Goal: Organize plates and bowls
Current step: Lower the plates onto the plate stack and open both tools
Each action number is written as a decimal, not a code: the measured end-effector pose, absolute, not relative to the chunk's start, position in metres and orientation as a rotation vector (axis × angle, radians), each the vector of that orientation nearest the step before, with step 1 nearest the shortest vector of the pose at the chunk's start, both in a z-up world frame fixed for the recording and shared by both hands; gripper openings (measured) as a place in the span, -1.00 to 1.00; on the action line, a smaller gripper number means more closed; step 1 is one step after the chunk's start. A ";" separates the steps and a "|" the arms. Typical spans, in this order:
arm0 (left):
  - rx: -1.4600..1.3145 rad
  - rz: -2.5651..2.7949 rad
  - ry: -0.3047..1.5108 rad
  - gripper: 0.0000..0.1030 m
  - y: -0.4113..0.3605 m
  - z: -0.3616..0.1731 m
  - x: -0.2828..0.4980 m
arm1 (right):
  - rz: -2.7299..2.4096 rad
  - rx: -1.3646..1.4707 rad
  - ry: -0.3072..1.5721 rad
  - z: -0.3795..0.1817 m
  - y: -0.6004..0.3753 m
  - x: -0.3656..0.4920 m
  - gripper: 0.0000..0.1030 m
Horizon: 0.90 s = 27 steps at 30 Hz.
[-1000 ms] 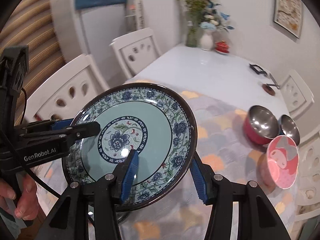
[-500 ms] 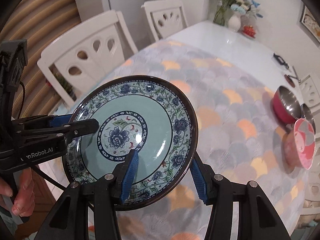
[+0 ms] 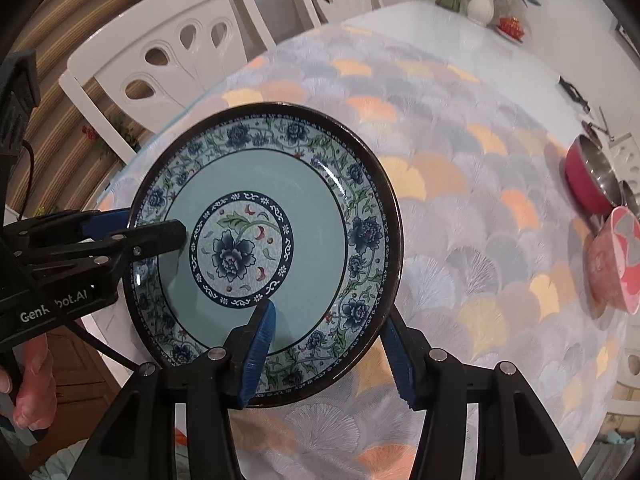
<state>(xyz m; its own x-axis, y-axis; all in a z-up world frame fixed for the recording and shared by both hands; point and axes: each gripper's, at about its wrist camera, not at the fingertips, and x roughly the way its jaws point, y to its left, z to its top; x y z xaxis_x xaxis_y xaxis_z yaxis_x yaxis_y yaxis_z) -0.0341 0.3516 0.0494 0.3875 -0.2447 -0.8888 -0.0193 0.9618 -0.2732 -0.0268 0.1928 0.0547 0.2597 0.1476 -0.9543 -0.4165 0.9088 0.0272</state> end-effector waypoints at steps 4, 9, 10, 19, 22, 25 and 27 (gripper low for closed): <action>-0.246 -0.142 1.173 -0.26 0.352 0.048 -0.033 | 0.385 -0.242 1.290 0.047 0.194 -0.024 0.01; -0.252 -0.137 1.181 -0.26 0.352 0.046 -0.030 | 0.390 -0.219 1.320 0.039 0.191 -0.020 0.01; -0.255 -0.137 1.182 -0.26 0.353 0.046 -0.030 | 0.390 -0.216 1.324 0.039 0.191 -0.019 0.01; -0.273 -0.116 1.174 -0.24 0.356 0.048 -0.024 | 0.391 -0.207 1.335 0.037 0.191 -0.014 0.01; -0.273 -0.093 1.161 -0.24 0.361 0.050 -0.024 | 0.390 -0.201 1.323 0.040 0.189 -0.013 0.01; -0.292 -0.085 1.139 -0.24 0.368 0.052 -0.025 | 0.387 -0.191 1.317 0.042 0.186 -0.012 0.01; -0.299 -0.080 1.132 -0.24 0.370 0.055 -0.024 | 0.383 -0.180 1.317 0.043 0.184 -0.013 0.01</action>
